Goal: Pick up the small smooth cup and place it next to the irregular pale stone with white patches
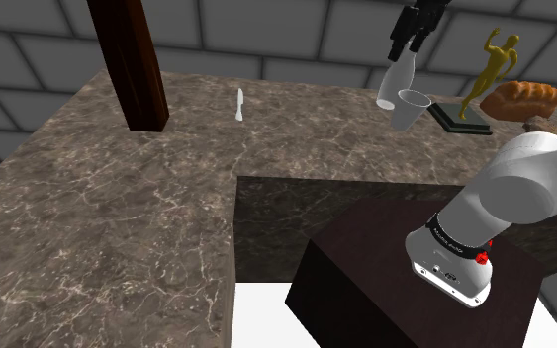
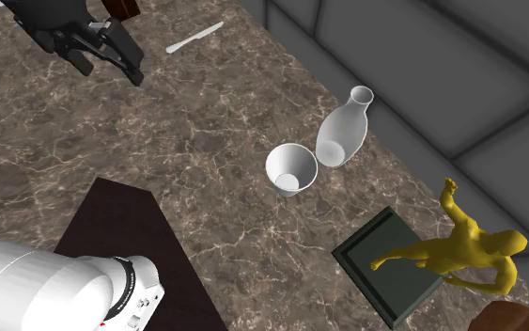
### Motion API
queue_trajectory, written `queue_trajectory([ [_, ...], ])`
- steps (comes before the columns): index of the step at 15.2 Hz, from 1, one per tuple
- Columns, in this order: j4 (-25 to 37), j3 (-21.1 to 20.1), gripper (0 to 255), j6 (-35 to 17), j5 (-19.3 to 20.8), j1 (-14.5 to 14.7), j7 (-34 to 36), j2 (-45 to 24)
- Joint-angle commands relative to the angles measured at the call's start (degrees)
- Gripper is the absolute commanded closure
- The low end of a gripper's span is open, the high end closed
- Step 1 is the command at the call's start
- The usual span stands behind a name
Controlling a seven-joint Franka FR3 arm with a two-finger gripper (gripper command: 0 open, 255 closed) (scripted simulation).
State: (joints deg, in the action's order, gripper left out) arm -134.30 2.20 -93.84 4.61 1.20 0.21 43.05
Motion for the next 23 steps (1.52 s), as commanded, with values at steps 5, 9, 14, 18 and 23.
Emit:
queue_trajectory([
  [5, -5.07, 3.03, 0, -5.45, 3.57, -1.79, -3.04, -0.10],
  [9, -9.16, 6.32, 0, -11.34, 7.33, -3.84, -5.91, -1.40],
  [14, -12.74, 10.75, 0, -19.38, 12.13, -6.66, -9.28, -4.89],
  [18, -14.25, 14.47, 0, -26.31, 15.83, -8.92, -11.77, -9.28],
  [23, -14.33, 19.30, 0, -35.36, 19.80, -11.38, -14.72, -16.65],
])
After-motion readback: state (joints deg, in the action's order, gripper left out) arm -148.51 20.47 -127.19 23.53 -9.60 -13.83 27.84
